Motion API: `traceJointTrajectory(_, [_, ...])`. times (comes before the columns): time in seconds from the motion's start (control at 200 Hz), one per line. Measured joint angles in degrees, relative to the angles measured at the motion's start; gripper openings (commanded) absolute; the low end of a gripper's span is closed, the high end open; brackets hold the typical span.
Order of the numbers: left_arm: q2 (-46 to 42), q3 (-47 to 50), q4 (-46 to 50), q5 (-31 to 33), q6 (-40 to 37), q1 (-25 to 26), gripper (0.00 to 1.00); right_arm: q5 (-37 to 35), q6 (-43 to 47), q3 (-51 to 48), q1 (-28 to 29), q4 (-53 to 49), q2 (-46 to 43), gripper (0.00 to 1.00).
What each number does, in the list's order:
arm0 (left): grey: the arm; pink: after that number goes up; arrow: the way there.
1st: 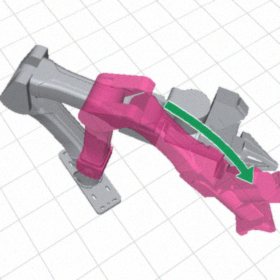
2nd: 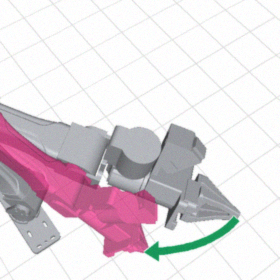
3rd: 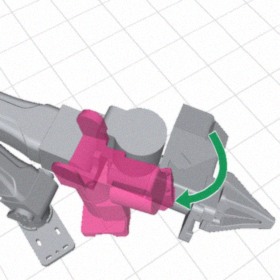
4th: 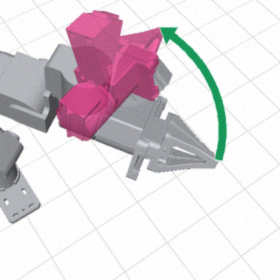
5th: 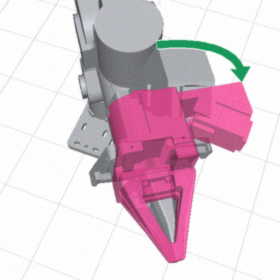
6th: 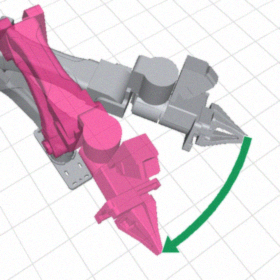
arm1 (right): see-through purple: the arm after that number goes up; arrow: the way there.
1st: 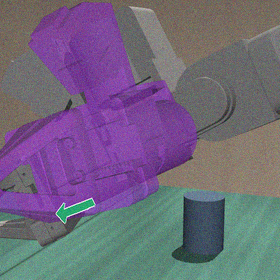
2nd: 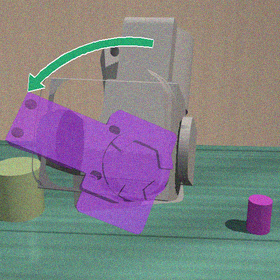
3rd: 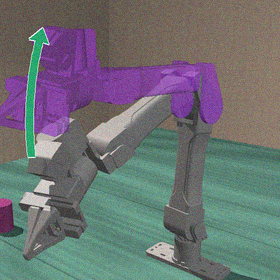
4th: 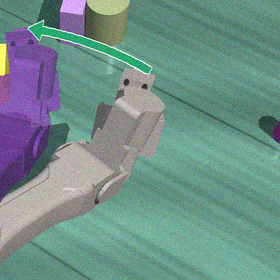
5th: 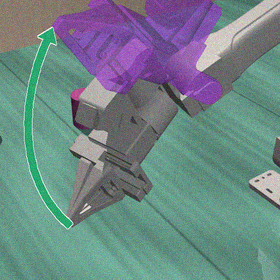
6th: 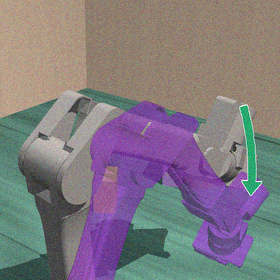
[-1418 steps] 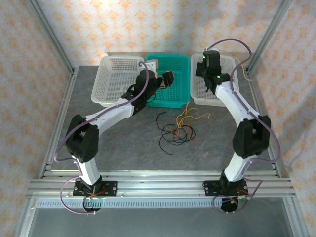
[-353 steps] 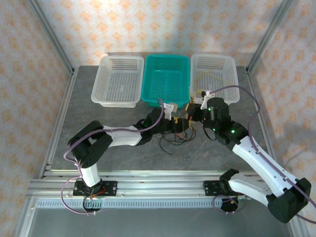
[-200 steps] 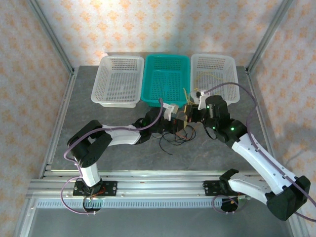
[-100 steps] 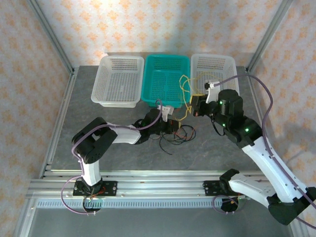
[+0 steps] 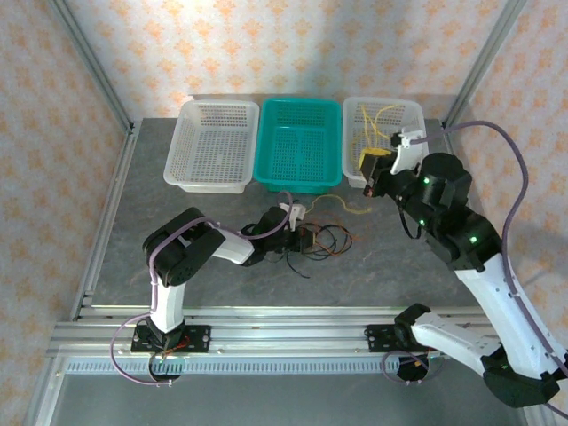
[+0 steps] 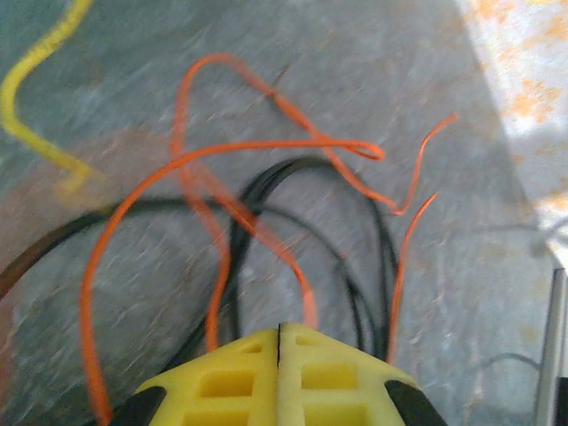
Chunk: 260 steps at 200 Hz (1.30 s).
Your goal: Untangle the cables
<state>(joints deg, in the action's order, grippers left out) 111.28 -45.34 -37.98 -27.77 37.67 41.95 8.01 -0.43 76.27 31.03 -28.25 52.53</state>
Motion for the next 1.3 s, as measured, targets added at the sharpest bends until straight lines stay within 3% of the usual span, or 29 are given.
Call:
traceJointTrajectory(0.461, [-0.5,0.2,0.0,0.2,0.0,0.0,0.00,-9.0,1.6,2.5,0.0,-1.3,0.9,0.00])
traceJointTrajectory(0.756, [-9.7,0.3,2.8,1.1,-0.4,0.2,0.00,-11.7,-0.2,-1.4,-0.9,-1.1,5.8,0.00])
traceJointTrajectory(1.031, [-16.0,0.1,8.3,3.2,-2.4,1.2,0.00,-10.4,-4.3,-1.8,-9.8,-0.4,13.2,0.00])
traceJointTrajectory(1.302, [-21.9,-3.4,16.3,9.4,-7.0,1.2,0.00,-5.3,-8.1,-1.7,-19.5,1.6,23.7,0.00])
